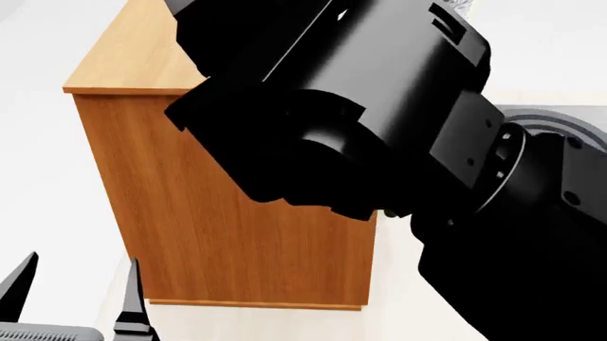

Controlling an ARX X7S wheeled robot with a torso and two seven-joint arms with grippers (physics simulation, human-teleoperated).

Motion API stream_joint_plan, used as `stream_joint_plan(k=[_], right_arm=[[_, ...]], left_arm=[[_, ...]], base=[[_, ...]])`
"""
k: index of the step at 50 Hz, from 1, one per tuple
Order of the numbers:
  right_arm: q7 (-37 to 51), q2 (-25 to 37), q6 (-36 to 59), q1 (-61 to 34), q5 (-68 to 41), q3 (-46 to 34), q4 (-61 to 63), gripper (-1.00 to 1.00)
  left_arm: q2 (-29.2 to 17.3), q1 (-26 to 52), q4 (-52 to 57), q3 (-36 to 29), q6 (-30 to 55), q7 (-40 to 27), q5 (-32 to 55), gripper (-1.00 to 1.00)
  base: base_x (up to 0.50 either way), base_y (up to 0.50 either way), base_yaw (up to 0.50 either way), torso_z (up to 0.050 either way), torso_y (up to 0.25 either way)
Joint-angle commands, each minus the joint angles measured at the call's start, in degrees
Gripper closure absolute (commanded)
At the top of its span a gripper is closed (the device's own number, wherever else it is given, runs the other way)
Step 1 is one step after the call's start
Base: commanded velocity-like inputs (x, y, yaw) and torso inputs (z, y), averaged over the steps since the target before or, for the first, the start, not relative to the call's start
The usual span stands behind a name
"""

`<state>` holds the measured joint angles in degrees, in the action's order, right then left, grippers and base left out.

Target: Put the bowl on the top of the cabinet.

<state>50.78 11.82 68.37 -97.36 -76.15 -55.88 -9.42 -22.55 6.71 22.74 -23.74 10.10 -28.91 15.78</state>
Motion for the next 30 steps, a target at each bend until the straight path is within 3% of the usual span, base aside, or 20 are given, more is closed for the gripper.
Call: stream_joint_plan(k=[1,30], right_arm=[[-3.8,-1.5,-2.2,-0.2,2.6,-2.2,-4.0,1.0],[-4.9,-3.8,-5.2,1.8,3.3,-3.6,-3.1,1.0]], left_arm=[[0.0,0.3,0.0,-0.2,0.4,-0.1,0.1,-1.0],[-0.3,0.0,-0.7,-0.1,-0.6,-0.3,0.5,-1.0]], base=[[0.0,0.0,0.0,0.0,0.0],[0.0,0.0,0.0,0.0,0.0]])
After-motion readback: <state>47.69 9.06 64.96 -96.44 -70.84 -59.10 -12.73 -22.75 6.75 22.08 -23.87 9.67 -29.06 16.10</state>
